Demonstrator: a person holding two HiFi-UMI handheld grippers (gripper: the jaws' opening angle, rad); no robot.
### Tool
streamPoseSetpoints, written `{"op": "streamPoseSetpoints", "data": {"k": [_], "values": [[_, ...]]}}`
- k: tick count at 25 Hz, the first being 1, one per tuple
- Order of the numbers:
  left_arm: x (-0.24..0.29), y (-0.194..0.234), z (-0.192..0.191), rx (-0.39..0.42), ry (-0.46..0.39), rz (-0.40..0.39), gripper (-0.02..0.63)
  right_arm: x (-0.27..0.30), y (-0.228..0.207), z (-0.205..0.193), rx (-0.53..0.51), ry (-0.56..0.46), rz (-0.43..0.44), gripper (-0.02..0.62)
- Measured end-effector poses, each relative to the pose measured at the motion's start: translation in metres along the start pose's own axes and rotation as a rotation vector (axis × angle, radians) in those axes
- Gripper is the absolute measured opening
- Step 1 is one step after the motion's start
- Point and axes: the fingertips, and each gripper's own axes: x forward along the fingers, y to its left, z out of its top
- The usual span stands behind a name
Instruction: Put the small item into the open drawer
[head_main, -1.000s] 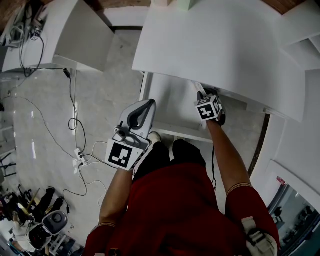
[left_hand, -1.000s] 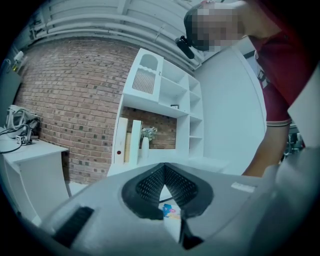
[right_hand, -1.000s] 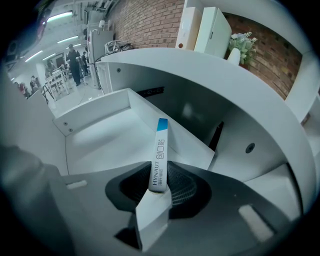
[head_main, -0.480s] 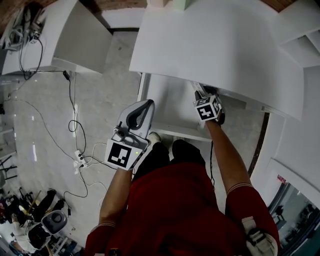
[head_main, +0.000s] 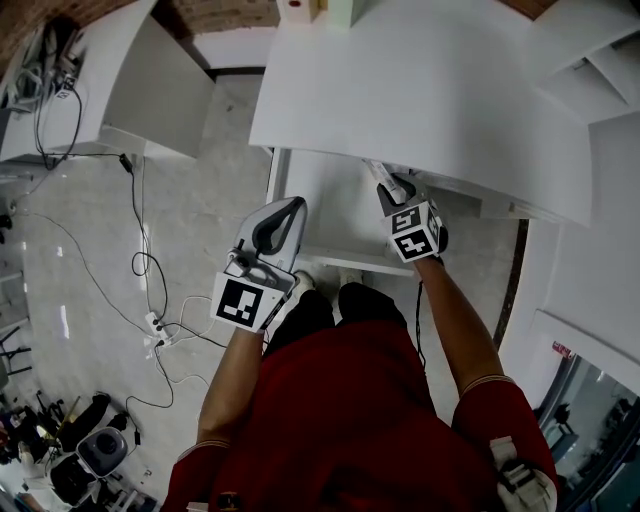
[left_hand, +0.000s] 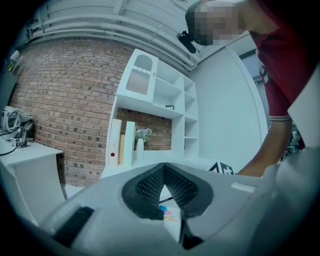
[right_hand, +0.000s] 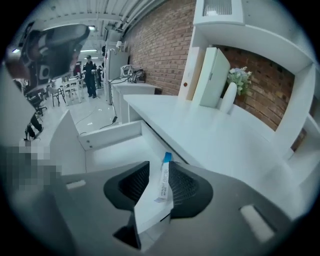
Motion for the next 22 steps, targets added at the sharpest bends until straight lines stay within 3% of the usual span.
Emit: {"op": "streamPoseSetpoints", "data": {"k": [7,17,22], "values": [[-0.008,-0.015,0.013,0.016,-0.038,-0.022,0.000,-0.075,0.011,0.056,-0.042,-0.170,0.022,0.080],[-0.019,-0.035,0.048,0.026,-0.096,-0.056,0.000,-0.168,0.042,0.131,0.057,-0.471,0.095,0.012],[-0.028,-0.047,0.066,0.037,-0.118,-0.082,0.000,-0.206,0.061,0.158,0.128,-0.624,0.166,0.012]]}}
